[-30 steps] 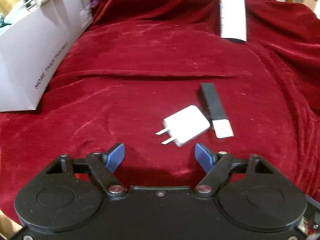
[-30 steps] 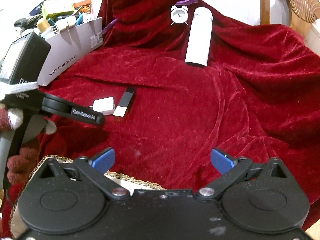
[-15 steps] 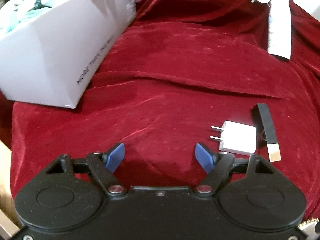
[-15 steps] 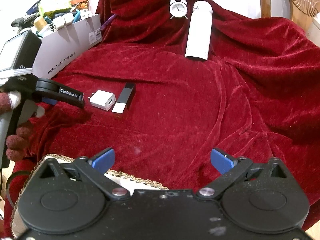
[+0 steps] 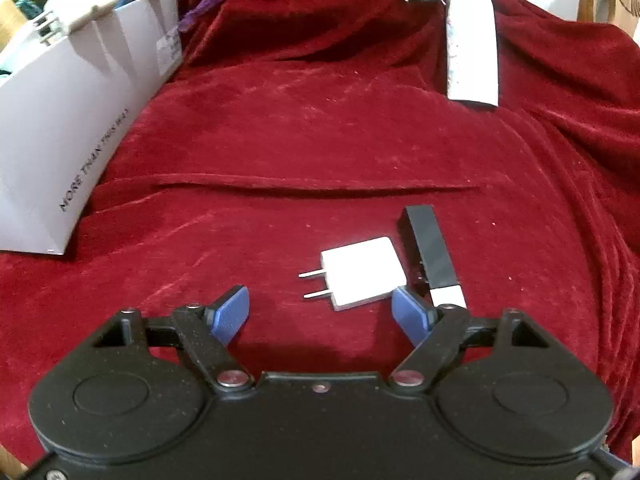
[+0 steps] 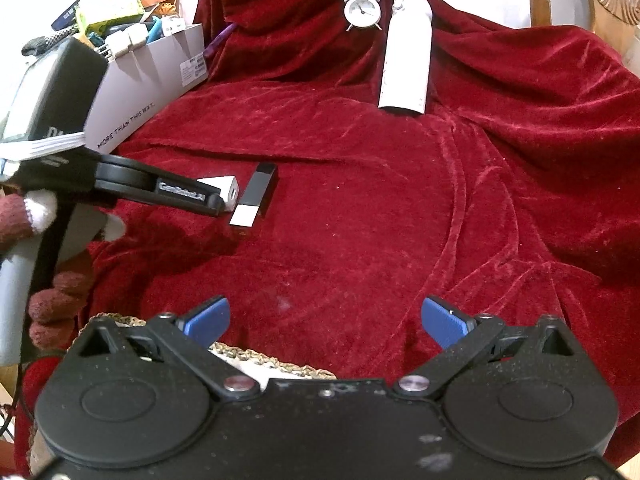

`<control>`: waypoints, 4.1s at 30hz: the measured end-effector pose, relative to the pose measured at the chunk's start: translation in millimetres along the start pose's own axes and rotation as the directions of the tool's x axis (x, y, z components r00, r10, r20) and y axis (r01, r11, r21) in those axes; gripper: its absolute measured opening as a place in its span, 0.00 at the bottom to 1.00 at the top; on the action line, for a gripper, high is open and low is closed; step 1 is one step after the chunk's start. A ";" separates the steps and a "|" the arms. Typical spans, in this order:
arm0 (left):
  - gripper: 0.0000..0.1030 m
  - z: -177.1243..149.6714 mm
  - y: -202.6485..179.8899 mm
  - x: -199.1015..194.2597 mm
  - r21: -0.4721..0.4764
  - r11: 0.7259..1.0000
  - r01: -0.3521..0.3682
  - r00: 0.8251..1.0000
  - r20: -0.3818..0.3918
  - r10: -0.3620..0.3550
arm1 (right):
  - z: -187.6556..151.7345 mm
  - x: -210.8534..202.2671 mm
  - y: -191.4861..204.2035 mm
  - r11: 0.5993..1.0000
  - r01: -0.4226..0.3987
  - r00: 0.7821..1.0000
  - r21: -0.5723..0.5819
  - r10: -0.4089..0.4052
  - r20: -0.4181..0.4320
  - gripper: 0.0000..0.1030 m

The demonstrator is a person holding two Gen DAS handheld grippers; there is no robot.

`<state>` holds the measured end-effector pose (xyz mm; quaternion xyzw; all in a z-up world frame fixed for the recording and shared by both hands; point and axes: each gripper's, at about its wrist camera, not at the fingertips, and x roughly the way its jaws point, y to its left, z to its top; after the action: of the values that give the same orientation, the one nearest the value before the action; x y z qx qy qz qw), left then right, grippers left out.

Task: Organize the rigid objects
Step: 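Lower the left tool toward the white charger while the right tool approaches the USB stick, then grasp the white charger with the left tool while the right tool grasps the black USB stick, then carry the charger and USB stick over the basket with both tools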

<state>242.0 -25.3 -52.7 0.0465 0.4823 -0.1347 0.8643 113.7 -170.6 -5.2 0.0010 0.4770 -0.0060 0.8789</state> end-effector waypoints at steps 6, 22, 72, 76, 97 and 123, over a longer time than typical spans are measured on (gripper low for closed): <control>0.73 -2.3 0.1 -11.0 0.000 1.000 0.027 0.999 0.027 -0.027 | -0.1 0.7 -1.6 1.000 -0.005 1.000 0.007 0.005 0.000 1.00; 0.72 5.4 0.7 12.7 -0.050 0.999 0.008 1.000 0.003 -0.008 | 4.7 14.1 -0.4 1.000 -0.020 0.999 0.008 0.020 -0.026 1.00; 0.51 -19.5 50.9 -10.2 -0.087 0.995 -0.039 0.999 -0.033 0.037 | 77.6 89.7 21.9 1.000 -0.004 0.999 0.001 0.004 0.045 0.98; 0.51 -20.2 51.6 -10.3 -0.090 0.995 -0.037 0.999 -0.026 0.035 | 79.3 108.3 33.2 1.000 -0.013 1.000 -0.015 0.013 0.001 0.98; 0.51 -23.1 37.5 -40.5 -0.083 0.996 -0.017 0.999 0.034 0.020 | 65.8 74.5 12.7 0.999 -0.024 1.000 0.040 0.023 0.014 0.79; 0.51 -123.6 -19.7 -131.4 -0.065 0.998 -0.006 0.999 0.038 0.008 | -76.0 -79.8 5.9 0.990 -0.140 0.990 0.034 0.139 0.028 0.80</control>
<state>69.5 6.5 -6.1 0.0175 0.4698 -0.1167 0.8748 6.5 -163.4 20.2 0.0499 0.4645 0.0469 0.8829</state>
